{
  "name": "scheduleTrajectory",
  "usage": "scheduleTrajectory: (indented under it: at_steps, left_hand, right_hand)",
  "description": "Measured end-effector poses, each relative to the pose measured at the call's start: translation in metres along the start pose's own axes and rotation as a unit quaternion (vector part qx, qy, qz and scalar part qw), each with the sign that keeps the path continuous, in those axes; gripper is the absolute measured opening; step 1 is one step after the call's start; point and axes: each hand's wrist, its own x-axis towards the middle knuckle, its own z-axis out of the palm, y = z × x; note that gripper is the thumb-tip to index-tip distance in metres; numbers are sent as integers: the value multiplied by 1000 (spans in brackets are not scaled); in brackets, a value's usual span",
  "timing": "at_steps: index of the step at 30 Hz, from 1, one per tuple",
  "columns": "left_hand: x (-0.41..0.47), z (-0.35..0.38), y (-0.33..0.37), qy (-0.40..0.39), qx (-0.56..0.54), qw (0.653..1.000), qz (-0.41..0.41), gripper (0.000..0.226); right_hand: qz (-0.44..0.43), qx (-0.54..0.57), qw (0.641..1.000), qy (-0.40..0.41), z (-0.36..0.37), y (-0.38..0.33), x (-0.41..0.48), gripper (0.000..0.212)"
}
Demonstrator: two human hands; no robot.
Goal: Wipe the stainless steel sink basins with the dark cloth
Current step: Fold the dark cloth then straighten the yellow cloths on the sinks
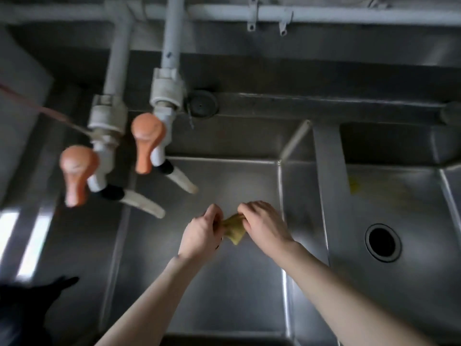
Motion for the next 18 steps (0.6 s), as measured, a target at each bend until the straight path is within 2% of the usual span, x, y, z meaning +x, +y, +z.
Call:
scheduleTrajectory:
  at_steps: [3, 7, 10, 18]
  left_hand:
    - [-47, -36, -4, 18, 9, 1000, 21, 27]
    - [-118, -82, -16, 38, 26, 998, 39, 11]
    - [-170, -113, -32, 73, 34, 996, 30, 12]
    - [-248, -187, -70, 124, 17, 992, -28, 16]
  right_hand:
    - [-30, 29, 999, -12, -14, -39, -23, 20]
    - [-45, 82, 995, -46, -26, -103, -47, 17]
    - [-78, 110, 989, -61, -35, -153, -58, 15]
    - [-201, 28, 970, -133, -52, -277, -32, 15]
